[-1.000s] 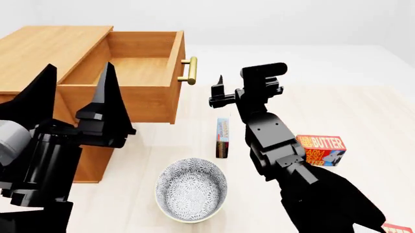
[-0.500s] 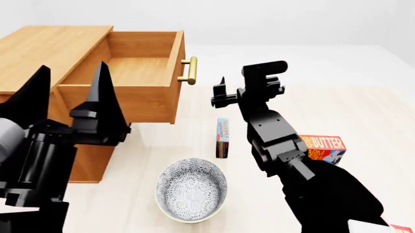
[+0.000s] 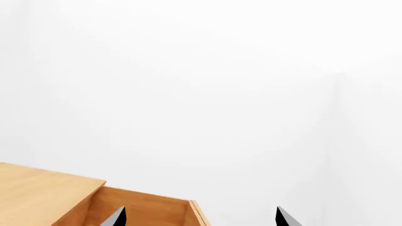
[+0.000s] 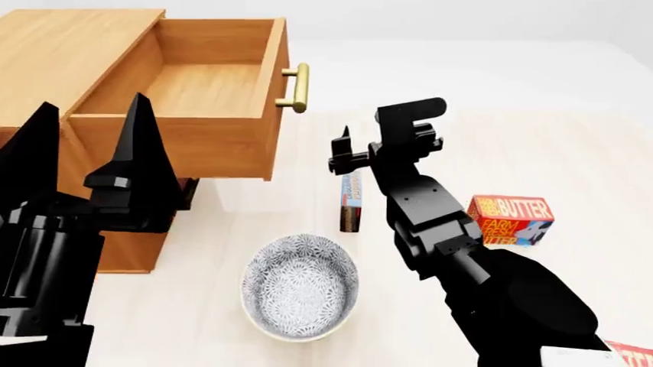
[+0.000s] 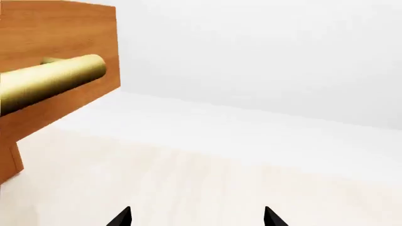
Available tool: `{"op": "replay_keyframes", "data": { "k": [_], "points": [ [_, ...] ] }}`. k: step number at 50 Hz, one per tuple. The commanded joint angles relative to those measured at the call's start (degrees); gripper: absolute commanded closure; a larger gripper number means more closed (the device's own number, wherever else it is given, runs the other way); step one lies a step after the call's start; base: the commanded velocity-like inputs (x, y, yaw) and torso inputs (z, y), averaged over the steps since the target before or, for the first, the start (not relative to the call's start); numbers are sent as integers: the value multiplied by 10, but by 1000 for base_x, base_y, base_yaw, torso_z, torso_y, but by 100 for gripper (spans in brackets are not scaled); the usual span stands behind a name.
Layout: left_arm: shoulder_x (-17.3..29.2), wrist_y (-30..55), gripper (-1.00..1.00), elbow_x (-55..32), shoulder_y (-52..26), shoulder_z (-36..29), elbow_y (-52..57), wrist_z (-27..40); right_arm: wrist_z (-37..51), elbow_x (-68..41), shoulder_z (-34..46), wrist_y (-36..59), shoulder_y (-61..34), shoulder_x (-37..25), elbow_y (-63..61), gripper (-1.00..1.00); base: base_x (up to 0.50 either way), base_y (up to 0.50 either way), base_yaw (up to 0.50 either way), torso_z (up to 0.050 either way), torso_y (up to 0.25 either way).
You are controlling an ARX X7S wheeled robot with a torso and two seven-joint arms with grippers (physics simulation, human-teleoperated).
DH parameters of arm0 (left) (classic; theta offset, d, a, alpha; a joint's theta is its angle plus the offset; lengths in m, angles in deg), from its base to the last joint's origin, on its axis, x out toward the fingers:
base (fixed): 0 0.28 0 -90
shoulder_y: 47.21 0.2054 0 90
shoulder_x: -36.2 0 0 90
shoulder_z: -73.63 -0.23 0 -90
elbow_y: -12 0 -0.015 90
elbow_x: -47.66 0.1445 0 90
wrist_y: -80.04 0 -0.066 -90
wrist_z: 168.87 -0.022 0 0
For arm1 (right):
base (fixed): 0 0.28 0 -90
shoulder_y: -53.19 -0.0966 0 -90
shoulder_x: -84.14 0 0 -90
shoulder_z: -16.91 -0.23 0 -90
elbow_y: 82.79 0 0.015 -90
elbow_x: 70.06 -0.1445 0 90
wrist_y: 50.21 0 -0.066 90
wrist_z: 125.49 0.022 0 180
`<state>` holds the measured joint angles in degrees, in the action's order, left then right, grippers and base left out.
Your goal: Put the chocolate pudding in the top drawer of the cabinet and close it.
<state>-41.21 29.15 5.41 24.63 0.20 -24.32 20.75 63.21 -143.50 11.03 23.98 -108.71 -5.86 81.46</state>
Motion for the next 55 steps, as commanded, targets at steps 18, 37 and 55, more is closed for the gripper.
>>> {"op": "replay_keyframes", "data": {
  "k": [18,37,55],
  "points": [
    [21,-12,-100,-9,1,-12,7,11,10,-14,15,7,1,0,-7,-100,0,0,0,0,-235],
    [33,-18,-100,-26,9,-7,19,23,11,-17,17,12,1,0,-10,-100,0,0,0,0,-27],
    [46,-24,-100,-16,11,-18,18,33,6,-51,30,14,4,0,-17,-100,0,0,0,0,-14]
  ]
}}
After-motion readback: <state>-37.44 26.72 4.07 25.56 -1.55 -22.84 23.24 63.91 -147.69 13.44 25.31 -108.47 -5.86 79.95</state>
